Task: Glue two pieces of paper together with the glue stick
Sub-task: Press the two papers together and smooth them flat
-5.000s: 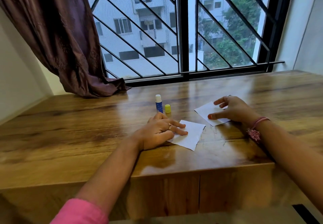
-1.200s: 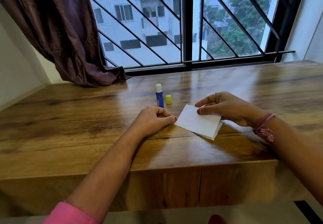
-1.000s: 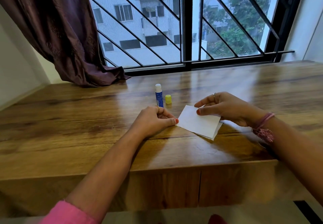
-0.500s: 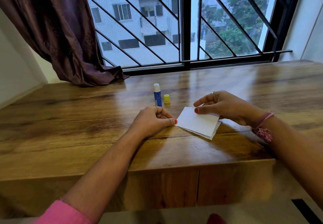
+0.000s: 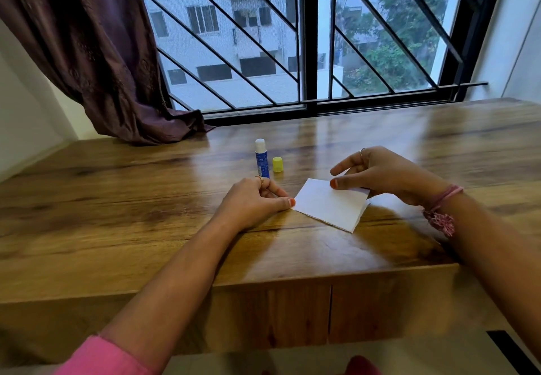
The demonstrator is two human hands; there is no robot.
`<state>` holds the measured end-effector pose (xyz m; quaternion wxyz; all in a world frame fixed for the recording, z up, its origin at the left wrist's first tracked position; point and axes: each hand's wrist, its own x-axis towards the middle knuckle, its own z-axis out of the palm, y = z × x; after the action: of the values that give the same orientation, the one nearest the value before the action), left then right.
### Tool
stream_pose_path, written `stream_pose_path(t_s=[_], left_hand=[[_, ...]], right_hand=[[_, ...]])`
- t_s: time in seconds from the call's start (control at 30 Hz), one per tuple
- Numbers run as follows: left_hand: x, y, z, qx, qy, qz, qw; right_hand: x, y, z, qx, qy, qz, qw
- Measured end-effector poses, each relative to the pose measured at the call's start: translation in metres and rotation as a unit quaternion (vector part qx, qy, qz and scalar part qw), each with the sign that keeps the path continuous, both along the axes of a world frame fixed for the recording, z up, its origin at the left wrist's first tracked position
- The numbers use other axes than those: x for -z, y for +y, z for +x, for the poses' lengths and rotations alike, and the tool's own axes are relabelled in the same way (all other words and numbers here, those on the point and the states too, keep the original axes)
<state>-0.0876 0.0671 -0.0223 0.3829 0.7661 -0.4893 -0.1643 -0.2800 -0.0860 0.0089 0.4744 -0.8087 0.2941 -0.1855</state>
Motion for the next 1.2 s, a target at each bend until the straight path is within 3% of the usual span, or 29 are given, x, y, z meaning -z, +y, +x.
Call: stream_pose_path(t_s=[1.2], left_hand=[[-0.0014, 0.0016, -0.0035, -0.008, -0.017, 0.003, 1.000]], right_hand=[[0.0027, -0.0026, 0.0008, 0.010, 0.019, -0.056, 0.998]])
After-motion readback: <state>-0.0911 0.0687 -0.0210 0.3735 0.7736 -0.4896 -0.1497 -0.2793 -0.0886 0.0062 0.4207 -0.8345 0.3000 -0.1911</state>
